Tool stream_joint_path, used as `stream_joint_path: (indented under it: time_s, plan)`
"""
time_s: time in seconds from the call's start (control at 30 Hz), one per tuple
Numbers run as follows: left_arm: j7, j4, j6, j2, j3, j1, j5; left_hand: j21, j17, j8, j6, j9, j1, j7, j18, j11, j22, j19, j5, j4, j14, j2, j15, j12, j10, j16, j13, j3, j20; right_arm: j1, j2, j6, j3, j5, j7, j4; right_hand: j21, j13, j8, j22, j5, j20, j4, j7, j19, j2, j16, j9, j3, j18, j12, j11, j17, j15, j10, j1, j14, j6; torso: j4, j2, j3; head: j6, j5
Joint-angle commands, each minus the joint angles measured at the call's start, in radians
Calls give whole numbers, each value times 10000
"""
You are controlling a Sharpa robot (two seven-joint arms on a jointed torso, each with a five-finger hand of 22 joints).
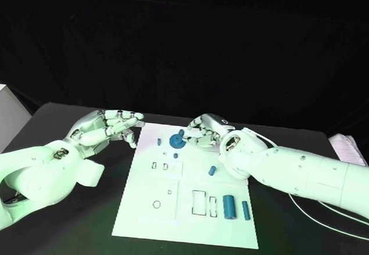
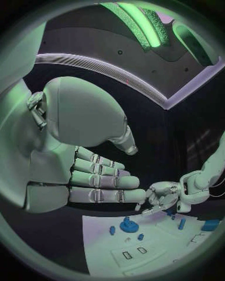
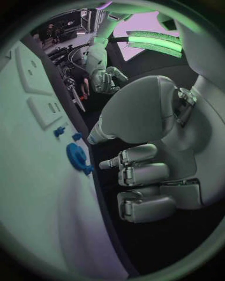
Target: Assemble the parts on the task board
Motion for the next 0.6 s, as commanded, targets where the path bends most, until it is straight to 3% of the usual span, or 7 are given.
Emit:
stream_joint_path:
  time_s: [0.03, 0.17, 0.33, 0.5, 0.6]
  plan:
    - [83, -50, 163, -7, 6, 8, -38, 42, -14, -6, -86, 9, -22, 169, 50, 11, 11, -59, -44, -9, -80, 110, -19, 62, -86, 45, 13, 42, -28, 115, -382, -1302, 27, 1362, 1317, 304, -4, 2107, -56, 2157, 40, 96, -12, 1, 824, 3, 59, -8, 65, -170, -35, 68, 2634, 76, 501, 118, 1059, -90, -114, -17, 70, 77, 1]
    - [86, -78, 163, -28, 6, 8, -38, 42, -14, -6, -86, 9, -22, 169, 50, 11, 11, -59, -44, -9, -80, 110, -19, 62, -86, 45, 13, 42, -28, 232, -914, -1027, 42, 1855, 1395, 636, 12, 2115, -86, 2182, 111, 121, -94, 19, 833, -11, 59, -26, 219, -176, -31, 87, 2634, 97, 503, 357, 1059, -94, -178, -19, 108, 111, -6]
    - [82, -70, 188, -33, 6, 8, -38, 42, -14, -6, -86, 9, -22, 169, 50, 11, 11, -59, -44, -9, -80, 110, -19, 62, -86, 45, 13, 42, -28, 312, -1764, 41, 49, 1940, 1328, 1065, 42, 2139, -85, 2229, 263, 122, -561, 16, 853, -242, 59, -48, 656, -187, -9, 75, 2634, 92, 527, 1138, 1059, 14, -275, -25, 177, 124, -33]
    - [76, -55, 240, 1, 6, 5, -38, 42, -14, -6, -86, 9, -22, 169, 50, 11, 11, -59, -44, -9, -80, 110, -19, 62, -86, 45, 13, 42, -28, 316, -2355, 1036, 48, 1506, 1395, 1142, 71, 2140, -115, 2270, 197, 127, -917, 28, 871, -472, 59, -86, 1004, -198, -13, 84, 2634, 97, 528, 1596, 1059, 52, -296, -20, 224, 118, -47]
    - [75, -45, 272, 26, 5, 3, -38, 42, -14, -6, -86, 9, -22, 169, 50, 11, 11, -59, -44, -9, -80, 110, -19, 62, -86, 45, 13, 42, -28, 286, -2638, 1425, 45, 1306, 1502, 1059, 81, 2141, -129, 2284, 44, 126, -987, 18, 877, -585, 59, -99, 1033, -201, -13, 78, 2634, 94, 530, 1655, 1059, 51, -267, -21, 206, 116, -81]
